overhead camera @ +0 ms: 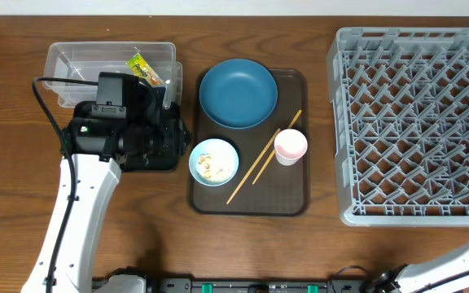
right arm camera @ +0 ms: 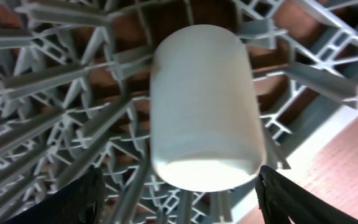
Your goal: Sort waste into correct bins and load items into the dishwasher rack
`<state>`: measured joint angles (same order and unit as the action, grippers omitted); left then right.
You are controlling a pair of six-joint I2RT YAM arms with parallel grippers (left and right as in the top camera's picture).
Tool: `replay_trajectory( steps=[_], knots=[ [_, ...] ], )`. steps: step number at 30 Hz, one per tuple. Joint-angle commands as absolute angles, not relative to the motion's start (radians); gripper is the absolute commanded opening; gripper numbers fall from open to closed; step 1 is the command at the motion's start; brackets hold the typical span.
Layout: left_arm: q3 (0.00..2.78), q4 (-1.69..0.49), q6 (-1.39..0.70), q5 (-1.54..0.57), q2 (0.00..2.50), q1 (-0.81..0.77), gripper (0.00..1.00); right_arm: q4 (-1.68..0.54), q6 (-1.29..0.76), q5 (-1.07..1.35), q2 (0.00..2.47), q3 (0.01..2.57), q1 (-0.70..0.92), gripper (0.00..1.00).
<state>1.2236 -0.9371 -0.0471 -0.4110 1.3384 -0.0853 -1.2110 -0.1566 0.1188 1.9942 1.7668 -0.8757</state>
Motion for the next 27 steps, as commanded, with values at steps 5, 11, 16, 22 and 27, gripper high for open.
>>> replay_trajectory(
  steps=[5,11,16,22,27],
  knots=[
    [1.234,-0.941,-0.034,-0.398,1.326,-0.084,0.63,-1.127,-0.133,0.244,1.818,1.786,-0.842,0.77],
    [1.234,-0.936,-0.034,-0.400,1.326,-0.084,0.63,-1.092,-0.076,0.337,1.634,1.786,-0.781,0.76],
    [1.234,-0.893,-0.035,-0.418,1.326,-0.110,0.66,-1.125,-0.001,0.422,1.545,1.786,-0.663,0.76],
    [1.234,-0.768,-0.050,-0.417,1.354,-0.225,0.67,-1.193,0.006,0.361,1.529,1.785,-0.461,0.80],
    [1.234,-0.643,-0.130,-0.366,1.445,-0.342,0.67,-1.204,0.004,0.233,1.530,1.783,-0.321,0.80]
  ],
)
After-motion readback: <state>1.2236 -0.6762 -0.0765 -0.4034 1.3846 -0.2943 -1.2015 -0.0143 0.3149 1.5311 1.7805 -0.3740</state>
